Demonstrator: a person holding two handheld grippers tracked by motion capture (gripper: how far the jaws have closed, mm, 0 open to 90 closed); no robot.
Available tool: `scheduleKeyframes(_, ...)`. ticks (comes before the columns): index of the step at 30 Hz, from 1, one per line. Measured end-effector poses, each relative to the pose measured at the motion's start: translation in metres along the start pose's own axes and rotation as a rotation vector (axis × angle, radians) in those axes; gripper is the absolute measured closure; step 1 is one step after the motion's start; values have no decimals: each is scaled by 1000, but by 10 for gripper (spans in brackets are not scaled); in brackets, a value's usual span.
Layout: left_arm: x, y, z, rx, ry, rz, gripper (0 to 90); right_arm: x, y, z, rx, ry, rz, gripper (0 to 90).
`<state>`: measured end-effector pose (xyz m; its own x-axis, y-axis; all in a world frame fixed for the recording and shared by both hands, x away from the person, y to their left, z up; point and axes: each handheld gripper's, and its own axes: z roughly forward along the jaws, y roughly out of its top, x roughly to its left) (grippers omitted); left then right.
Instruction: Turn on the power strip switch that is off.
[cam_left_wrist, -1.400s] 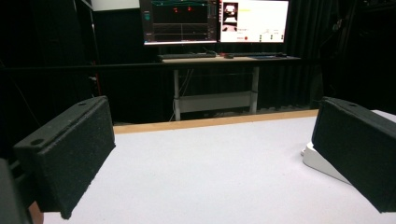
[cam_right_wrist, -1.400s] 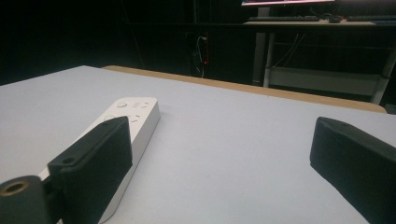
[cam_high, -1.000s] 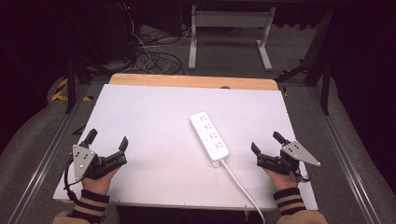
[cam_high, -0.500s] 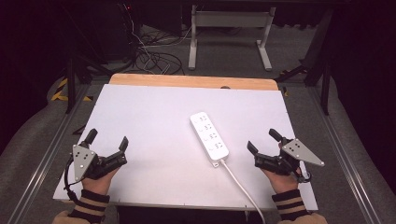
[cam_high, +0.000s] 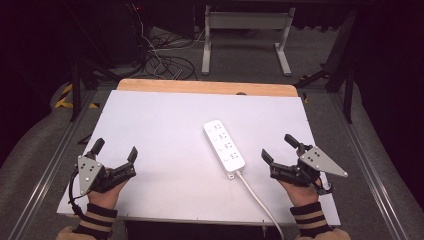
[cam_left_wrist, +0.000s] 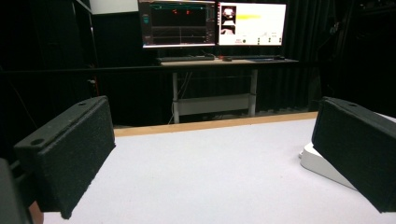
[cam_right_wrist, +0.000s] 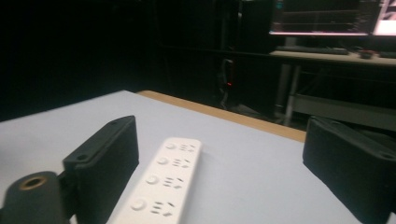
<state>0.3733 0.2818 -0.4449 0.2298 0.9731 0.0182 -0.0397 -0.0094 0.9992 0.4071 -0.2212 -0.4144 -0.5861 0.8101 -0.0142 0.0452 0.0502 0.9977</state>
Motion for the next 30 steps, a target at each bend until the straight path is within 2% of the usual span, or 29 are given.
scheduleKeyframes(1, 0, 0, 0, 0, 0, 0, 0, -1, 0, 1, 5, 14, 11, 157)
scheduleKeyframes(4, 1, 0, 1, 1, 1, -1, 1, -2, 1, 5, 27, 9, 39, 143)
scheduleKeyframes(7, 0, 0, 0, 1, 0, 3, 1, -3, 2, 6, 34, 11, 47, 153)
scheduleKeyframes(9, 0, 0, 0, 1, -4, 4, 1, -4, 3, 6, 46, 26, 60, 199)
scheduleKeyframes(15, 0, 0, 0, 2, -6, 4, 1, -5, 3, 9, 79, 62, 36, 303)
scheduleKeyframes(17, 0, 0, 0, 3, -4, 6, 1, -4, 3, 13, 99, 96, 28, 377)
scheduleKeyframes(18, 0, 0, 0, 3, -4, 6, 1, -4, 3, 13, 99, 96, 28, 377)
scheduleKeyframes(19, 0, 0, 1, 3, -3, 7, 1, -3, 3, 15, 102, 111, 25, 422)
scheduleKeyframes(20, 0, 0, 1, 3, -4, 5, 1, -3, 3, 18, 101, 130, 22, 510)
scheduleKeyframes(21, 0, 0, 1, 4, -5, 5, 1, -3, 3, 18, 101, 130, 22, 510)
scheduleKeyframes(22, 0, 0, 1, 4, -5, 5, 1, -3, 3, 20, 95, 152, 25, 622)
scheduleKeyframes(24, 0, -1, 1, 5, -3, 5, 1, -3, 5, 22, 92, 175, 33, 732)
scheduleKeyframes(26, 0, -1, 1, 6, -4, 2, 1, -5, 8, 24, 87, 204, 54, 878)
scheduleKeyframes(29, 0, -1, 0, 6, 0, 5, 1, -8, 11, 25, 81, 219, 64, 900)
scheduleKeyframes(30, 0, -1, 0, 7, 1, 7, 1, -11, 15, 25, 94, 223, 67, 900)
